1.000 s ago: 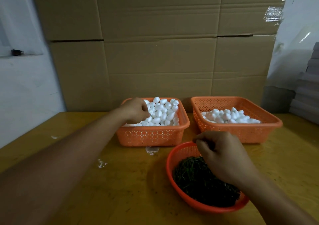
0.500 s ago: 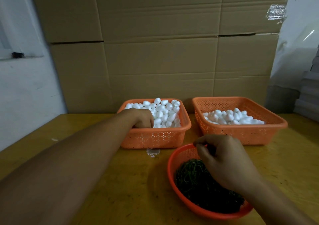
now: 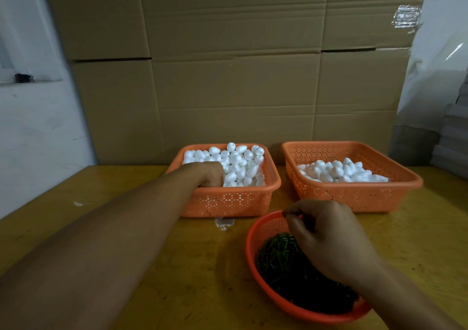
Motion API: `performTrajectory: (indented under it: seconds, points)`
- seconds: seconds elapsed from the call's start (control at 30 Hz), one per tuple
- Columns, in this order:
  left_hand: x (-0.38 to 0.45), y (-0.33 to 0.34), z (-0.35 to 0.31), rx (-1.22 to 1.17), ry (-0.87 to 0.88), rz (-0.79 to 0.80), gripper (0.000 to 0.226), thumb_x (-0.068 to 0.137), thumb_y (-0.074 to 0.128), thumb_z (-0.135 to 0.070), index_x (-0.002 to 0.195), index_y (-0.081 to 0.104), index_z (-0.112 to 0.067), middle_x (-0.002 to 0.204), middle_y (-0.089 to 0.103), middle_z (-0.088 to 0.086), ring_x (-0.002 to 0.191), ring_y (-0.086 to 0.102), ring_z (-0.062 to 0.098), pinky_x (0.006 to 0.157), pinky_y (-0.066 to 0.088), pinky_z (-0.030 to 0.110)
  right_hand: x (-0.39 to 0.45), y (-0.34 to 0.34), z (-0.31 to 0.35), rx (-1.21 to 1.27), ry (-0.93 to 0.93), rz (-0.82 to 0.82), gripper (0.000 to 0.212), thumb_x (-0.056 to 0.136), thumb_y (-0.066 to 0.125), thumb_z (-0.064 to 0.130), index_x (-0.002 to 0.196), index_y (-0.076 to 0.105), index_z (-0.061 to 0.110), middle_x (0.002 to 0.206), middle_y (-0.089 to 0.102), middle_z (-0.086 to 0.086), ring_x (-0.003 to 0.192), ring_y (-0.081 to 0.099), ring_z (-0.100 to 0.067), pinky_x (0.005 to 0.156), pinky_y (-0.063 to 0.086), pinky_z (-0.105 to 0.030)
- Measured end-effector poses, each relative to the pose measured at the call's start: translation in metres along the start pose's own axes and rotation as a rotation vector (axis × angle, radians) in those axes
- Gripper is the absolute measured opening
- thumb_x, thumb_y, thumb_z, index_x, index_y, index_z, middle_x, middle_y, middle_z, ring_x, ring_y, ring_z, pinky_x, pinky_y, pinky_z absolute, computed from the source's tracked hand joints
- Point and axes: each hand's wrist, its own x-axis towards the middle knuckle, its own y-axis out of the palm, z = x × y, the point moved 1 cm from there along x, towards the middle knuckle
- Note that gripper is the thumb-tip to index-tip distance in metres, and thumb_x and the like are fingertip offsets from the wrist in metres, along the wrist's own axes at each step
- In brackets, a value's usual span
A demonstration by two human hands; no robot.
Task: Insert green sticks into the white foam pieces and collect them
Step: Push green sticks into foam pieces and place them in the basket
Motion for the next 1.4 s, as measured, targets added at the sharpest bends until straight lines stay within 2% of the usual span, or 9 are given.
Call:
performTrajectory:
  seconds: [0.13,0.33,0.53,0.73,0.87,0.93,1.03,1.2,1.4]
  points:
    - [-0.005,-0.006,0.001,-0.061,0.023,-0.089,0.037,0.088,0.072,-0.026,0.124,0.066,-0.021,0.127,0.059,0.003,0.116,0.057,0.023,0.102,0.049,0.042,0.000,0.000,0.000,0.001,0.006,0.009,0.012,0.092,0.063,0.028,0.094,0.075,0.032,0.060,0.067,0.014,0.049,0.059,-0.005,0.051,0.054,-0.039]
    - [-0.029,-0.016,-0.014,-0.617,0.196,-0.367,0.019,0.077,0.082,-0.017,0.090,0.070,-0.026,0.095,0.070,-0.003,0.083,0.066,0.017,0.070,0.052,0.029,0.000,-0.004,0.002,-0.010,0.024,-0.003,0.013,0.091,0.063,0.030,0.094,0.075,0.033,0.068,0.070,0.014,0.057,0.064,-0.005,0.059,0.057,-0.042]
    - [-0.084,-0.010,-0.030,-0.801,0.414,-0.585,0.021,0.080,0.077,-0.010,0.094,0.072,-0.026,0.092,0.071,-0.018,0.079,0.064,-0.005,0.070,0.049,0.010,0.001,-0.004,0.003,-0.006,0.028,-0.013,0.013,0.091,0.064,0.029,0.095,0.076,0.032,0.071,0.072,0.012,0.060,0.065,-0.006,0.061,0.057,-0.042]
    - [-0.118,0.012,-0.041,-1.064,0.486,-0.528,0.020,0.085,0.074,0.000,0.100,0.067,-0.012,0.096,0.071,0.005,0.089,0.069,0.020,0.085,0.057,0.036,0.000,-0.002,0.004,-0.015,0.008,0.006,0.012,0.093,0.064,0.028,0.096,0.075,0.032,0.062,0.068,0.011,0.049,0.060,-0.005,0.048,0.053,-0.037]
    - [-0.132,0.026,-0.044,-1.159,0.491,-0.490,0.020,0.086,0.073,0.001,0.096,0.063,-0.014,0.091,0.070,0.014,0.079,0.065,0.019,0.079,0.056,0.051,0.000,-0.003,0.004,-0.028,0.008,0.020,0.013,0.093,0.063,0.029,0.098,0.075,0.032,0.063,0.068,0.011,0.049,0.059,-0.006,0.048,0.053,-0.038]
    - [-0.138,0.033,-0.045,-1.206,0.516,-0.460,0.020,0.088,0.073,-0.001,0.094,0.062,-0.018,0.088,0.073,0.009,0.079,0.066,0.016,0.071,0.058,0.046,0.000,-0.003,0.003,-0.032,0.005,0.016,0.012,0.093,0.063,0.030,0.097,0.075,0.032,0.064,0.069,0.012,0.049,0.060,-0.006,0.051,0.055,-0.040]
    - [-0.146,0.040,-0.048,-1.251,0.591,-0.410,0.021,0.092,0.070,-0.004,0.093,0.060,-0.022,0.099,0.077,0.004,0.084,0.070,0.012,0.067,0.053,0.022,0.001,-0.003,0.003,-0.054,-0.002,0.039,0.011,0.093,0.065,0.030,0.097,0.075,0.032,0.068,0.070,0.013,0.055,0.063,-0.005,0.057,0.057,-0.040]
    - [-0.153,0.051,-0.052,-1.321,0.689,-0.350,0.020,0.097,0.060,-0.011,0.105,0.055,-0.028,0.105,0.075,0.009,0.093,0.072,0.026,0.082,0.057,0.031,0.001,-0.005,0.001,-0.128,-0.030,0.219,0.012,0.092,0.069,0.034,0.101,0.077,0.034,0.090,0.074,0.018,0.078,0.068,-0.003,0.072,0.059,-0.033]
    - [-0.162,0.052,-0.055,-1.309,0.783,-0.266,0.015,0.101,0.049,-0.025,0.111,0.058,-0.031,0.099,0.072,0.014,0.076,0.062,0.022,0.071,0.052,0.034,-0.004,-0.010,0.005,-0.268,-0.077,0.461,0.016,0.089,0.065,0.054,0.090,0.072,0.040,0.084,0.070,0.018,0.075,0.063,-0.002,0.070,0.056,-0.030]
